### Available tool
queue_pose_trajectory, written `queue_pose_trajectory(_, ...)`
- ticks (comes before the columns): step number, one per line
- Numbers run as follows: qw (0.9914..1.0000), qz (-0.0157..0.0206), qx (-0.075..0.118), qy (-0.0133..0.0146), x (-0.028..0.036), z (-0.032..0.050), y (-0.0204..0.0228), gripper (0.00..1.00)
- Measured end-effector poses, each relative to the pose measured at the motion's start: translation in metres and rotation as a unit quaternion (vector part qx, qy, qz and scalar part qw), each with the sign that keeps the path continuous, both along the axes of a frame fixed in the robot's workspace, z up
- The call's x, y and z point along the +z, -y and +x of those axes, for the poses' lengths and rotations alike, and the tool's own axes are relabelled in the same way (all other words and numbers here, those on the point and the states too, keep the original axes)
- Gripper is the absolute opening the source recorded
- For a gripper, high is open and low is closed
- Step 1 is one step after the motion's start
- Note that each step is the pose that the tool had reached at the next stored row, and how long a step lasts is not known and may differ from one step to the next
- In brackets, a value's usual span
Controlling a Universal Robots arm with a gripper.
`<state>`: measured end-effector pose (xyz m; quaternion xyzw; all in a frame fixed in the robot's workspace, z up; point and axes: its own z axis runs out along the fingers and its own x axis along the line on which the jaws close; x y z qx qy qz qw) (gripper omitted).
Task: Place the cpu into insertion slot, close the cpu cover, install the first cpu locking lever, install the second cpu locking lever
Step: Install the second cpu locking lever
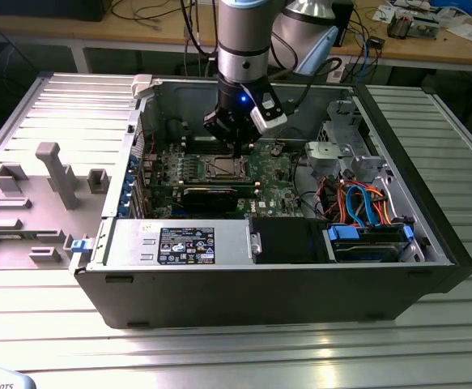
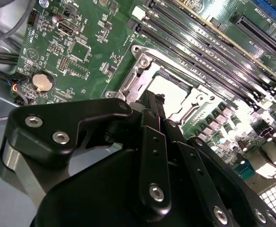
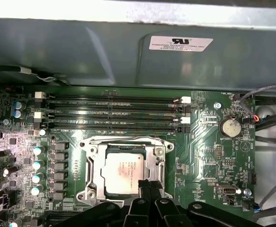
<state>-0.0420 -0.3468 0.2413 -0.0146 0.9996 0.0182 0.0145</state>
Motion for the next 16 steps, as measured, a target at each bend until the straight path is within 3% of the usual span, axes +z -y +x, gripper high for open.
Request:
queue_pose_trajectory(14,1.0,0.0,0.0,0.0,0.0,0.0001,0.0003,0.11)
queue_pose_trajectory(16,1.0,0.0,0.0,0.0,0.0,0.0001,0.002,0.11)
